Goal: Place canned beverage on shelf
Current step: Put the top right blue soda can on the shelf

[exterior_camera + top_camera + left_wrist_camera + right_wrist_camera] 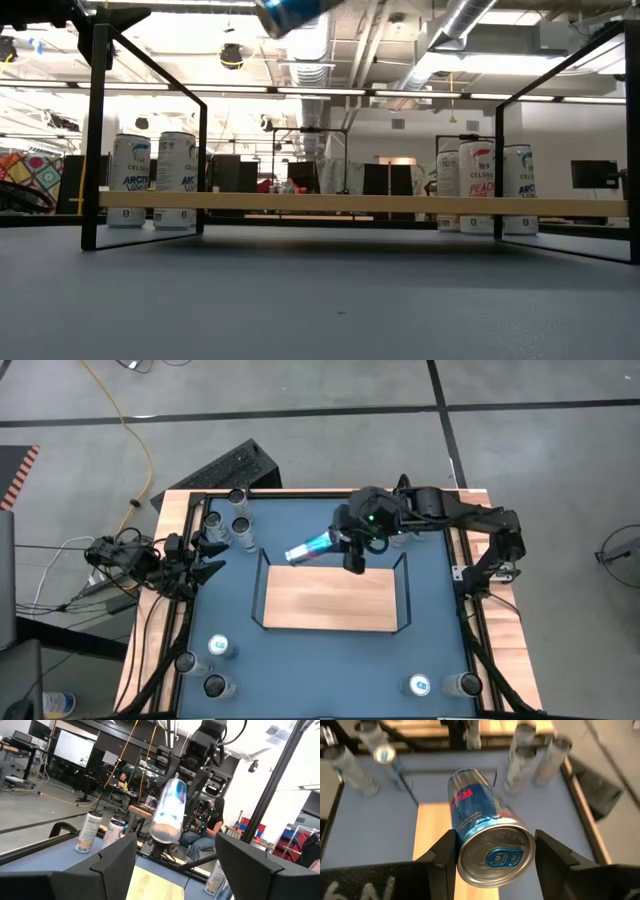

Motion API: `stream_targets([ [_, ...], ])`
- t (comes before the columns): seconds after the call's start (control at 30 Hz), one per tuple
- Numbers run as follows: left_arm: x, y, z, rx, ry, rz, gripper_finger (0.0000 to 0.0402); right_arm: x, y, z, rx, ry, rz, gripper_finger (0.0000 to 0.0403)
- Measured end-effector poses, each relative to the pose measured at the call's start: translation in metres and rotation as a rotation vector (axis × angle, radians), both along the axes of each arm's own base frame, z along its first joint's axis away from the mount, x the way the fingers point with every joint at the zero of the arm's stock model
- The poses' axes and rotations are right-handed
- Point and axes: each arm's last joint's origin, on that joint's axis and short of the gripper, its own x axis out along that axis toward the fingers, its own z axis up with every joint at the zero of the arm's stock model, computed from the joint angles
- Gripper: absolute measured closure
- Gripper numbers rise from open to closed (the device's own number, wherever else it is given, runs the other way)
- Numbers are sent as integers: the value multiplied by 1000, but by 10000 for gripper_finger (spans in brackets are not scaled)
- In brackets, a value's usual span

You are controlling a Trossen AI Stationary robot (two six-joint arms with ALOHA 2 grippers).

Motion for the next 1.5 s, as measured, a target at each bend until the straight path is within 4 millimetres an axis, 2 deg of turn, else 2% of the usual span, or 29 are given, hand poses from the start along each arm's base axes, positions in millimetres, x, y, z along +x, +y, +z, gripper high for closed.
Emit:
stream_targets([
  [0.07, 0, 0, 0, 0, 0, 0, 145, 6, -2, -1, -23, -24, 11, 218],
  [0.2, 0, 0, 0, 1, 1, -1, 145, 24, -8, -16, -64, 6, 32, 218],
  [0.4, 0, 0, 0, 3, 5, -2, 145, 54, -12, -57, -96, 150, 68, 218],
  [0.67, 0, 0, -1, 1, 7, 3, 145, 74, -12, -95, -121, 297, 94, 218],
  [0.93, 1, 0, -3, -11, 32, 5, 145, 62, -8, -103, -201, 460, 41, 218],
  [1.1, 1, 0, -4, -16, 35, 14, 145, 50, -3, -103, -171, 550, 22, 218],
  [1.27, 1, 0, -4, -17, 35, 14, 145, 44, -1, -115, -153, 690, 16, 218],
  [1.5, 1, 0, -4, -16, 40, 17, 145, 41, -1, -117, -135, 728, 27, 218],
])
